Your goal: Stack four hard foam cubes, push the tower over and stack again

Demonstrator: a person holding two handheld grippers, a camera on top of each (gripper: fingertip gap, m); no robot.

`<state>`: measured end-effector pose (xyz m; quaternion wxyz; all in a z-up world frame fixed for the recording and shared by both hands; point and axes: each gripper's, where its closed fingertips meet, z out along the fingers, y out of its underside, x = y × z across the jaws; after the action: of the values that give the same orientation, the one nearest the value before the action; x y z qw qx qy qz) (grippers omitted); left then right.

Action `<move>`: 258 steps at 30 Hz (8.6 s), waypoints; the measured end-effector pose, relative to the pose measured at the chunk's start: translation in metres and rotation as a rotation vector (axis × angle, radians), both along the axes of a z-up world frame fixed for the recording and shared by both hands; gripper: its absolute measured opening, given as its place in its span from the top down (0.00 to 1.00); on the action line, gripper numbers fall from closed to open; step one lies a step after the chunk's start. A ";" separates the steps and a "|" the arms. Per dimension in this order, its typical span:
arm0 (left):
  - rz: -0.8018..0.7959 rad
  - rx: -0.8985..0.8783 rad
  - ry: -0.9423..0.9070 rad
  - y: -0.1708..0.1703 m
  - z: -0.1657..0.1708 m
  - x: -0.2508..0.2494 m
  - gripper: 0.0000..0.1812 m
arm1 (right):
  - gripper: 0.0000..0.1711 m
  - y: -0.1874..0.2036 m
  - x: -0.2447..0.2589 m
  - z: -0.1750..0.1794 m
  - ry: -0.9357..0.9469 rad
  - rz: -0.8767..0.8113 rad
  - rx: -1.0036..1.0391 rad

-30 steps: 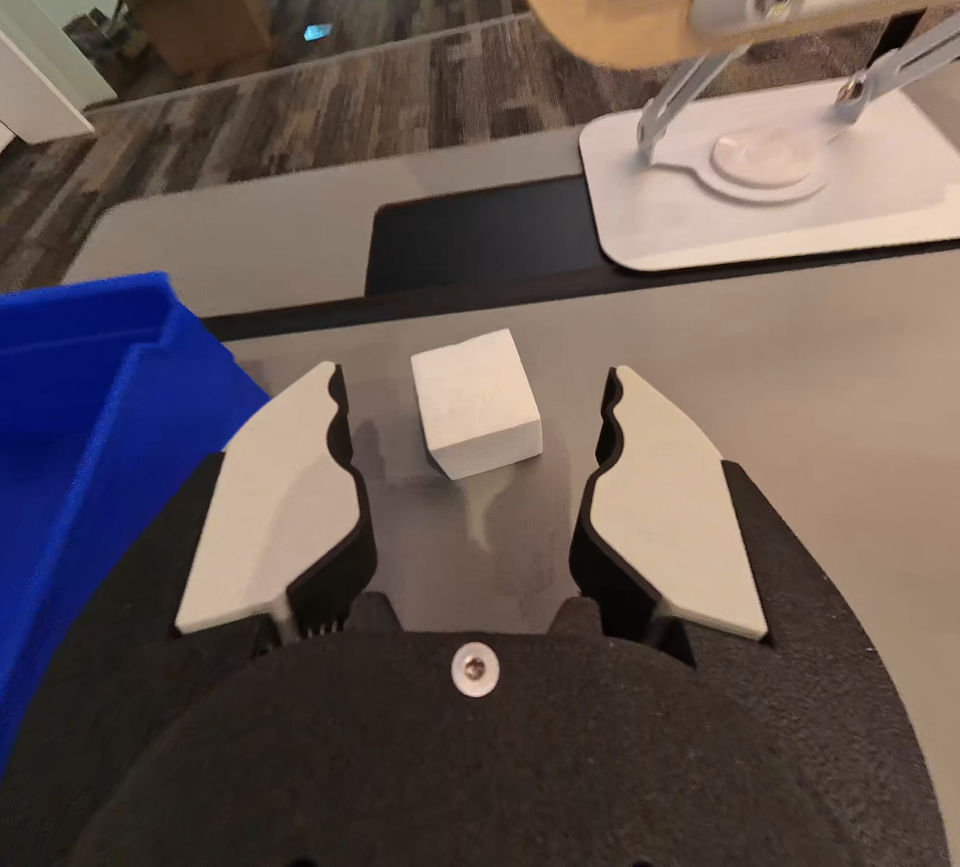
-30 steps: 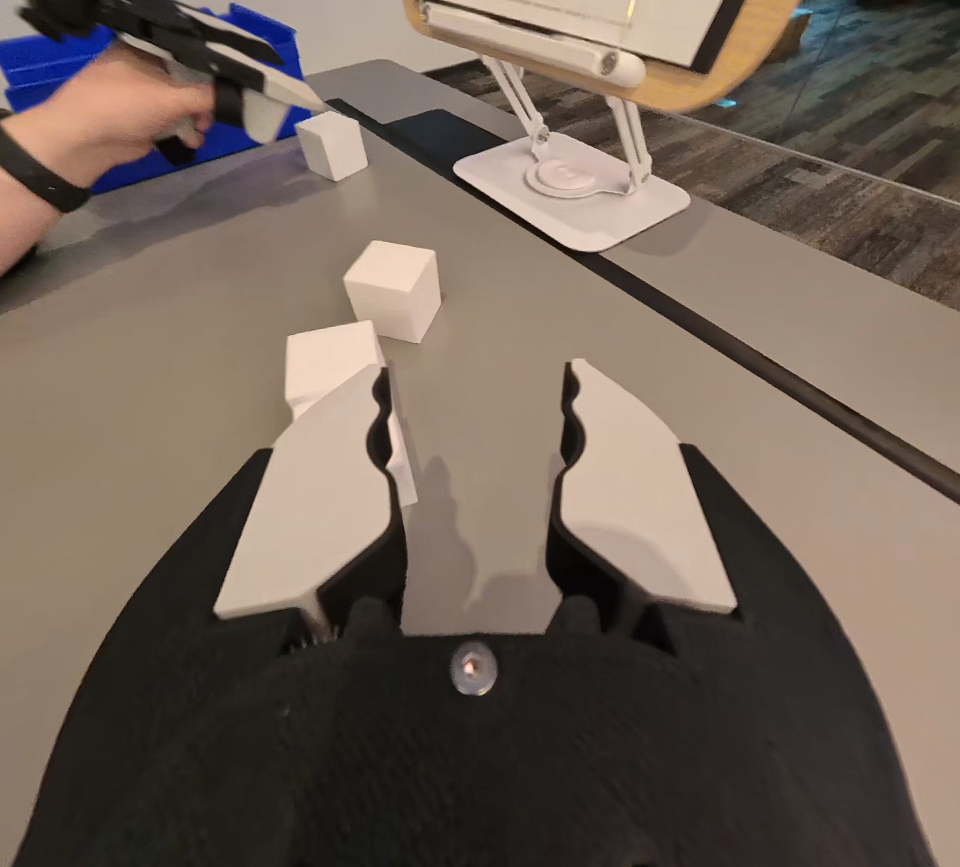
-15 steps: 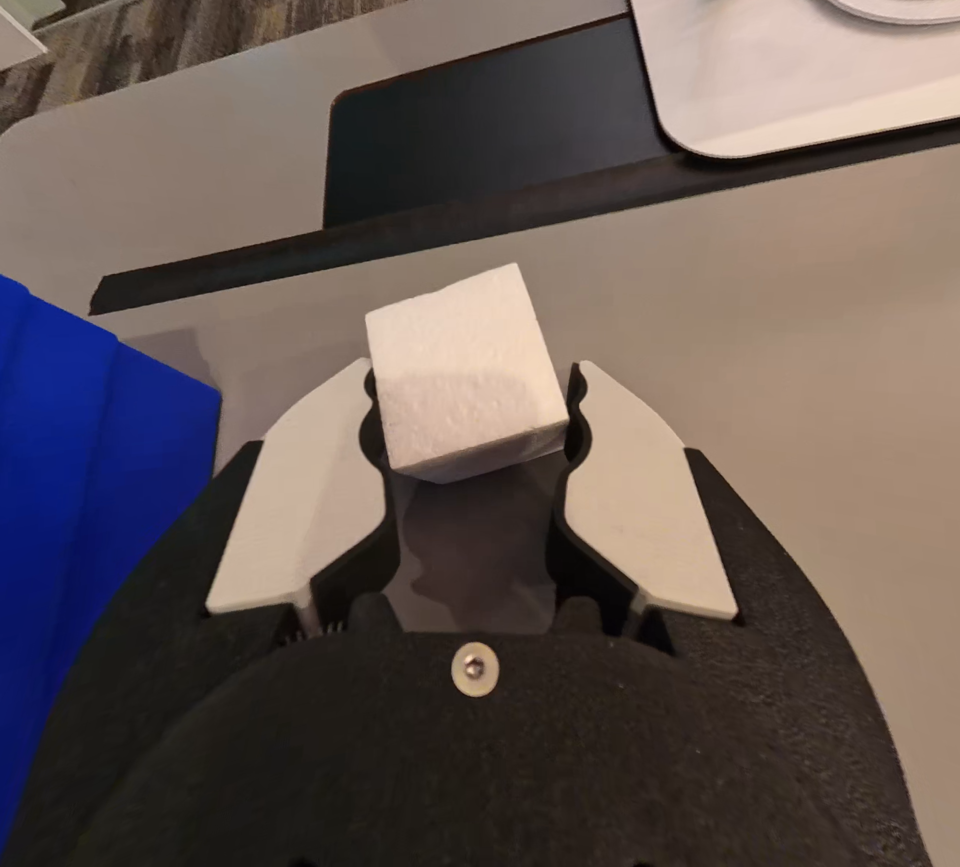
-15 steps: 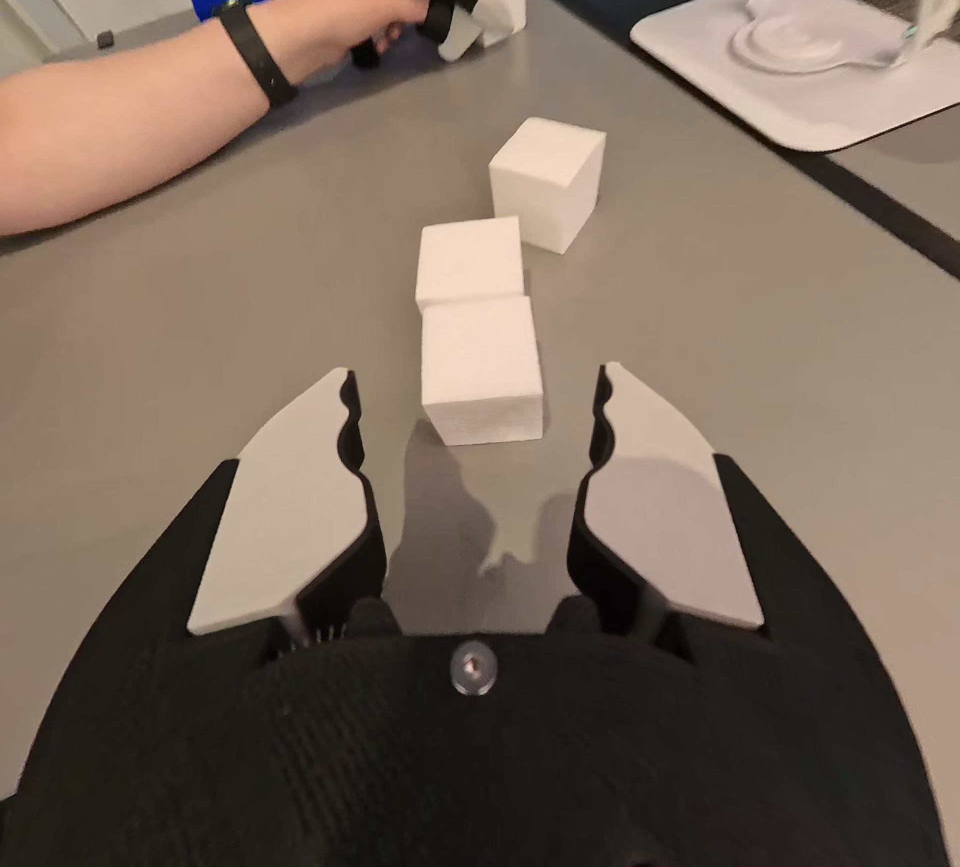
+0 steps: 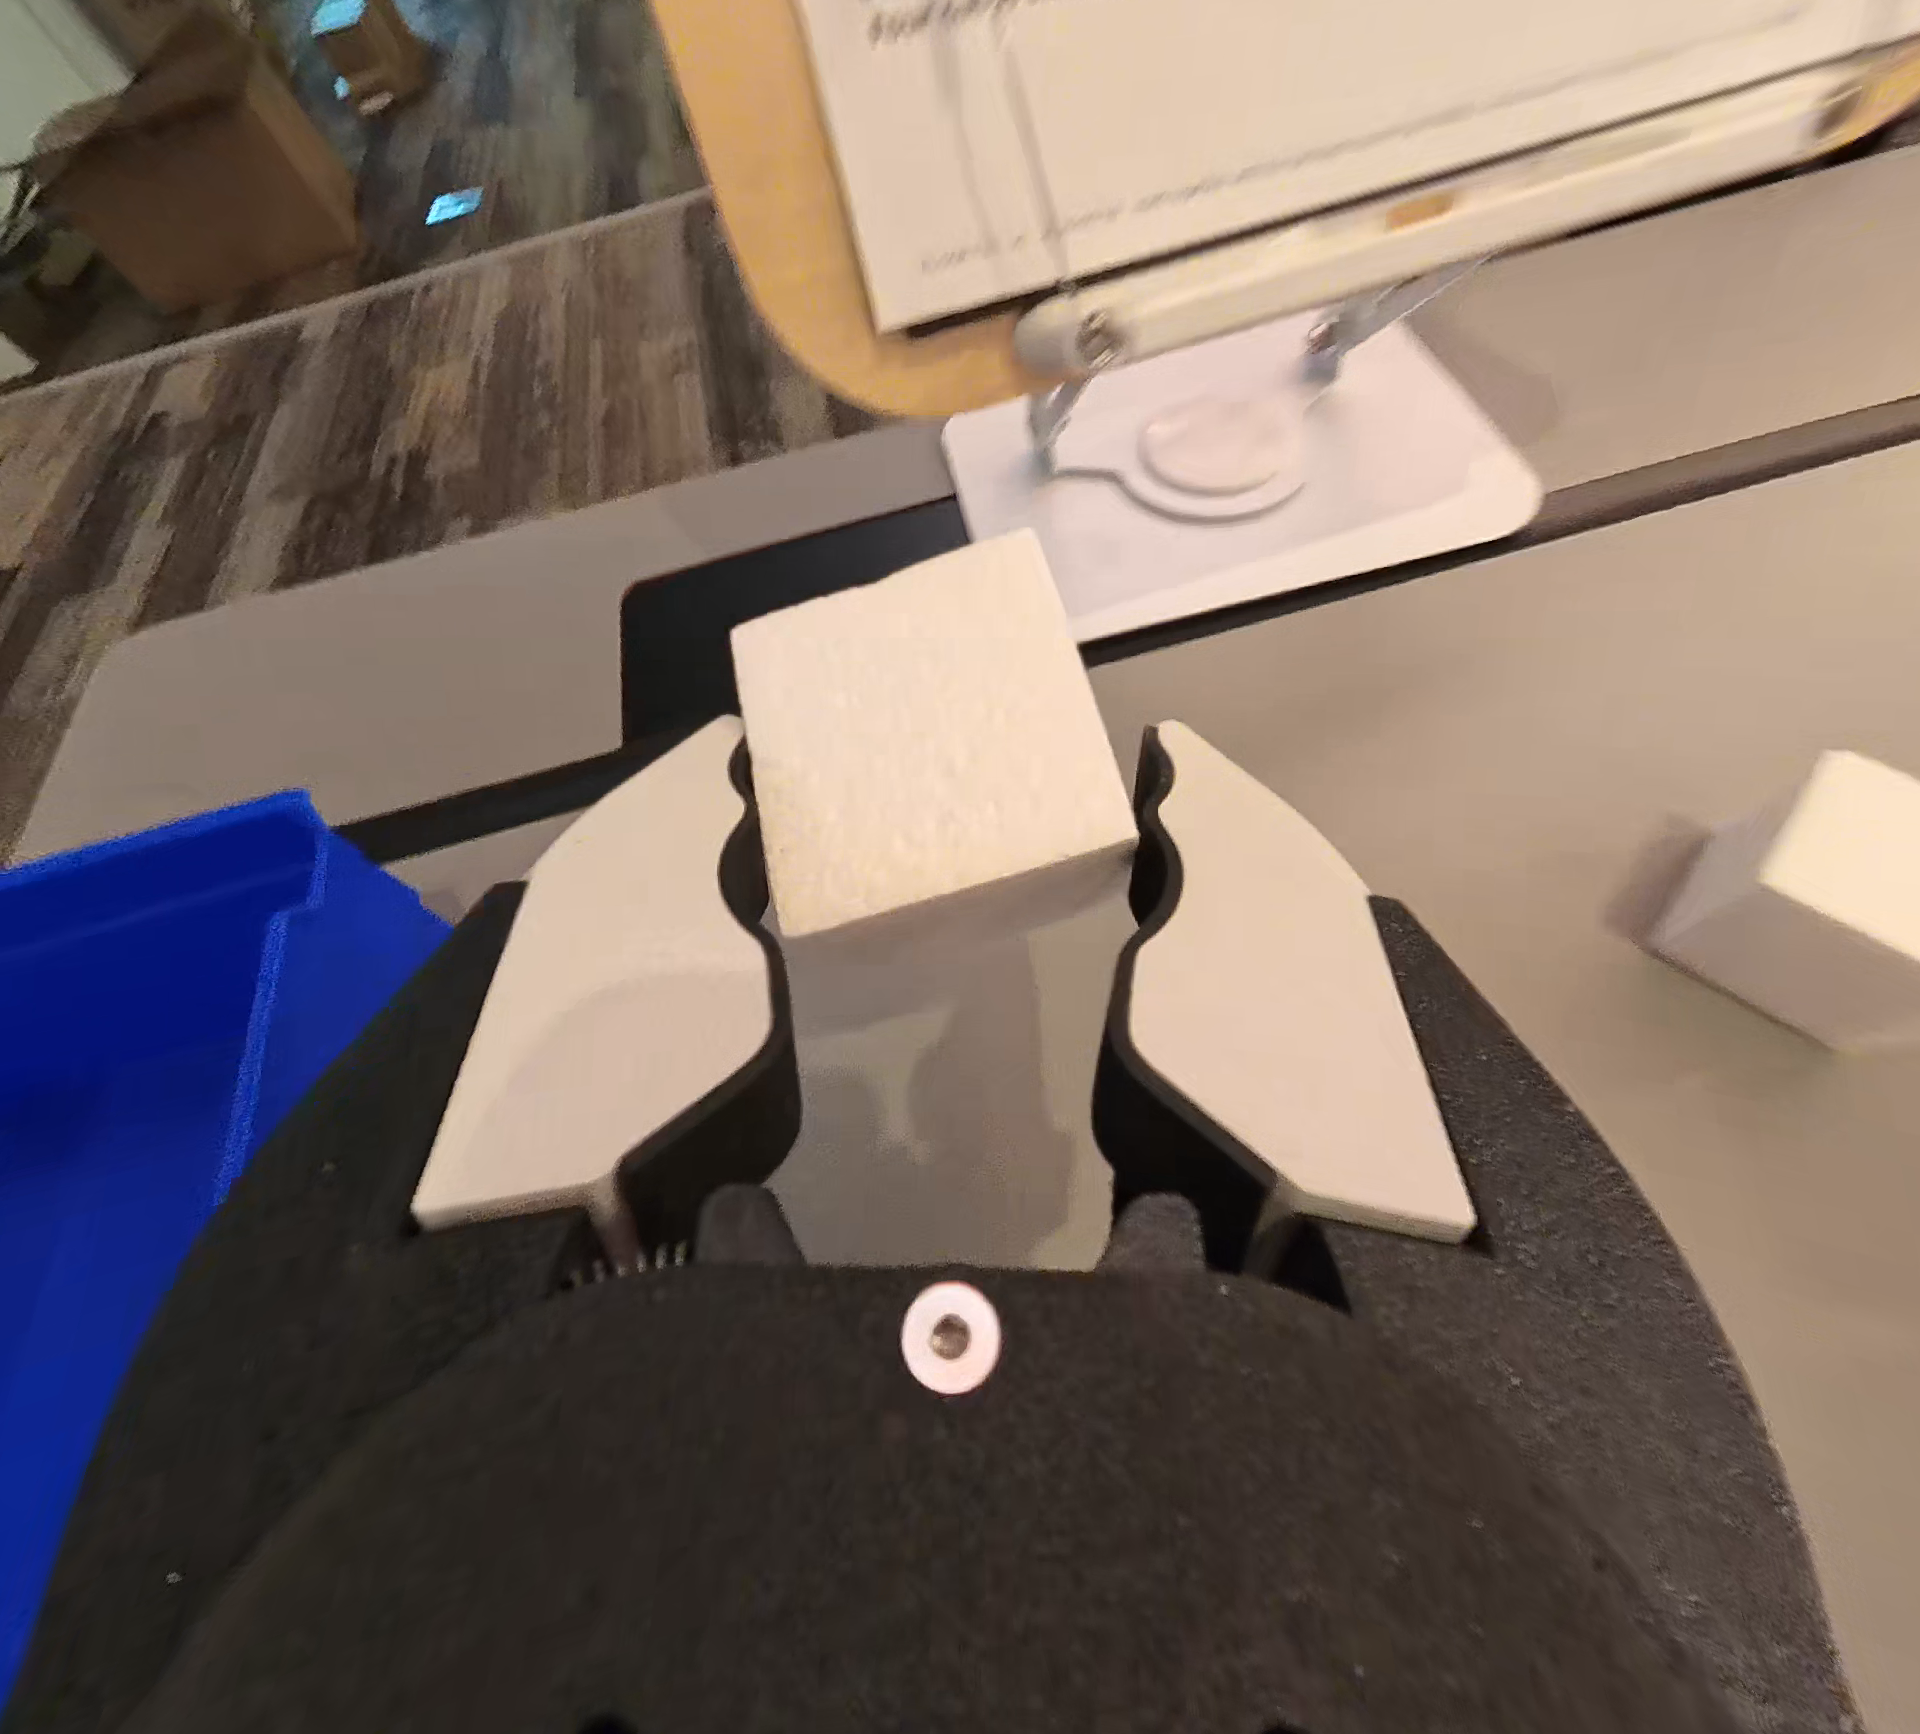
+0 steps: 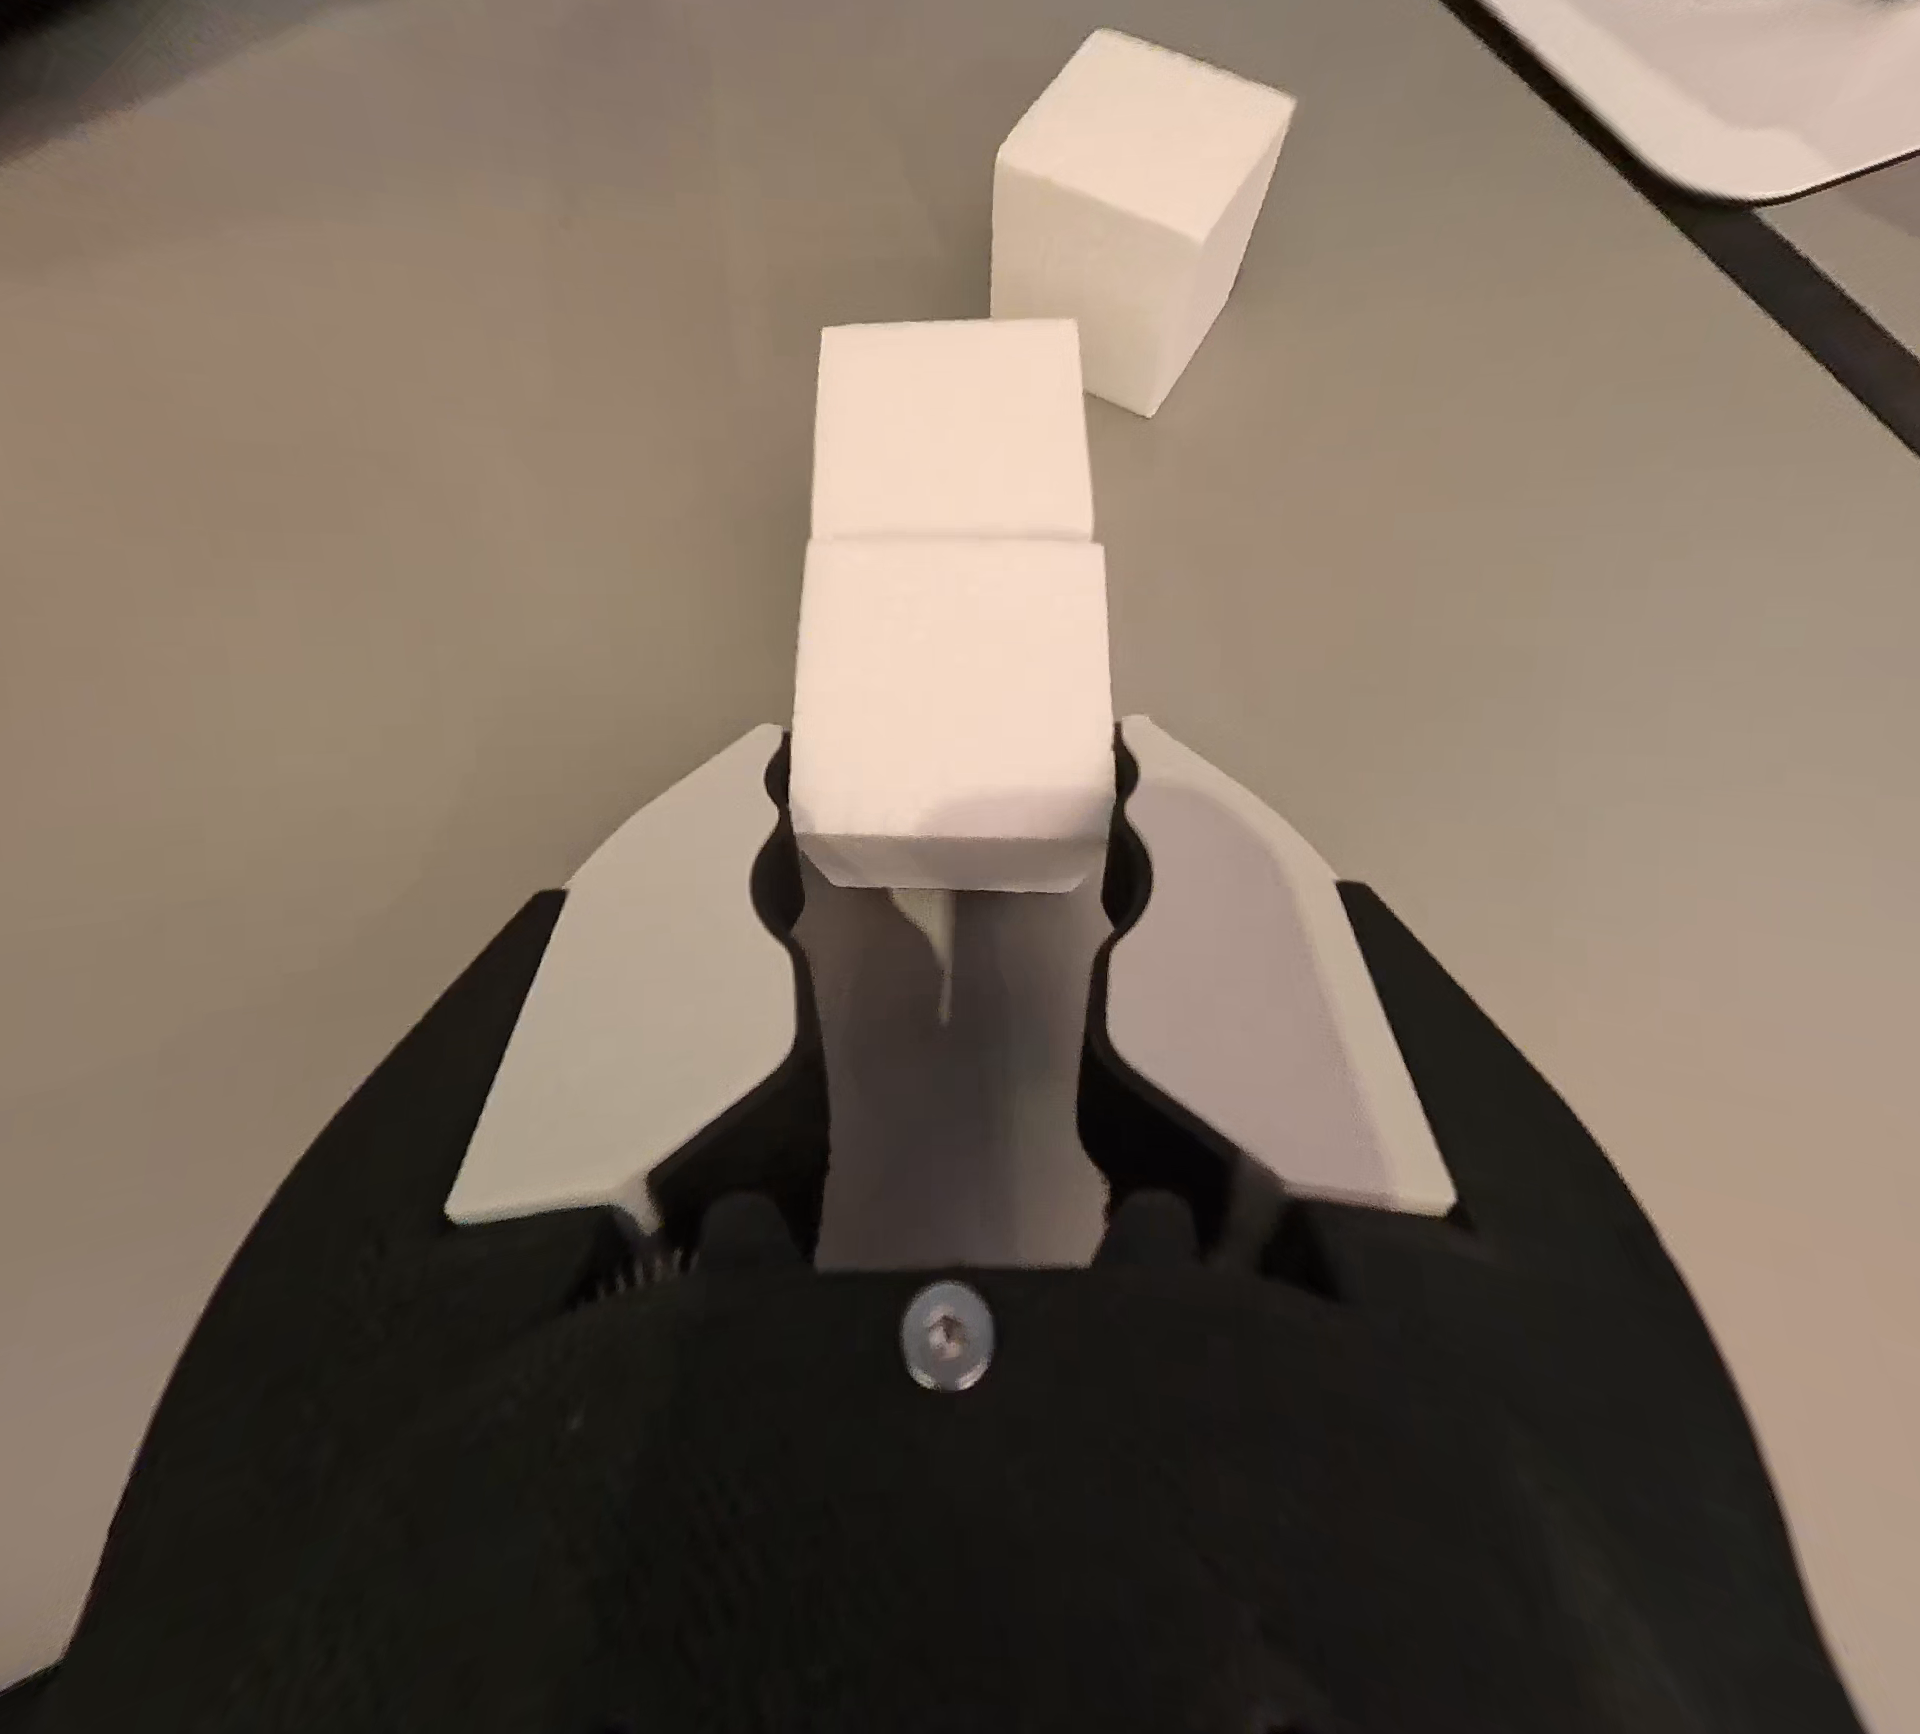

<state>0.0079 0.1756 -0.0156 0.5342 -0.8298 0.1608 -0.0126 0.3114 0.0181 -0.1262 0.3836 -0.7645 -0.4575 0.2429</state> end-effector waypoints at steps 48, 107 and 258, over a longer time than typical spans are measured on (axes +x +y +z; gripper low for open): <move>-0.548 0.060 -0.080 -0.075 0.059 0.130 0.62 | 0.58 0.076 -0.024 0.104 0.124 -0.408 0.047; -0.729 0.015 0.019 -0.066 0.038 0.168 0.47 | 0.47 0.020 -0.037 0.019 0.070 -0.006 -0.053; -0.273 -0.203 0.010 -0.257 -0.124 0.026 0.53 | 0.56 0.086 -0.075 0.005 0.068 0.256 0.106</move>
<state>0.0343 -0.0811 -0.1395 0.4403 -0.8499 0.2726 -0.0974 0.2365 0.1037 -0.1217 0.4045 -0.6699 -0.5504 0.2910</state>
